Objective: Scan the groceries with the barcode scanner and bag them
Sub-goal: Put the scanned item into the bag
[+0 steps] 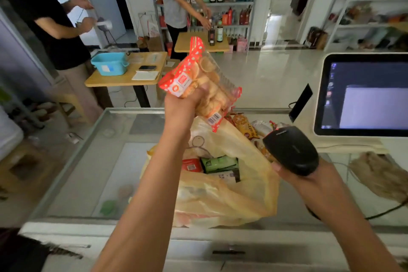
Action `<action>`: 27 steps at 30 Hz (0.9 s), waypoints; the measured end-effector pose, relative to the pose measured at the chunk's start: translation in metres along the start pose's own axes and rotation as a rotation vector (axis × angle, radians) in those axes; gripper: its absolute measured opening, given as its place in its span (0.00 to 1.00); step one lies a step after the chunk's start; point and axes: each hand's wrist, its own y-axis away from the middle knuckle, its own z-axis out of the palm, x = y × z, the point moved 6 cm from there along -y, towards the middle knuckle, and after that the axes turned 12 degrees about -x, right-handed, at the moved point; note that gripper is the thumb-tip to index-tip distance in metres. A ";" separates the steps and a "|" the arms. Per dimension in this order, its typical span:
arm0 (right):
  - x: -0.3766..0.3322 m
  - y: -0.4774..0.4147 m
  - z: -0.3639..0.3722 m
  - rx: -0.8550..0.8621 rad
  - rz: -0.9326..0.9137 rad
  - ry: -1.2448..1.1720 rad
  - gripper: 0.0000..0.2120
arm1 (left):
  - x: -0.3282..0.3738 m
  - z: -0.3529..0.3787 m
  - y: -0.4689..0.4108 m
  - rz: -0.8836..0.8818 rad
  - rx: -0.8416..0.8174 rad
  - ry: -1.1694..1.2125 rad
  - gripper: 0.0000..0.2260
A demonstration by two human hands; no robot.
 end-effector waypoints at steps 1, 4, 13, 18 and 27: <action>0.006 -0.006 0.004 -0.027 0.011 0.010 0.24 | 0.003 -0.010 0.001 0.015 -0.041 -0.032 0.13; 0.028 -0.023 0.023 -0.115 0.112 -0.099 0.23 | 0.005 -0.034 0.002 0.021 -0.261 -0.061 0.17; 0.005 -0.041 0.006 0.136 0.042 -0.549 0.15 | -0.005 -0.013 0.026 0.211 -0.656 -0.628 0.26; -0.018 -0.049 -0.005 0.136 -0.042 -0.640 0.10 | -0.044 0.005 0.038 0.050 -0.810 -0.615 0.26; -0.020 -0.048 0.001 0.071 -0.032 -0.638 0.13 | -0.085 0.002 0.033 0.254 -0.647 -1.815 0.29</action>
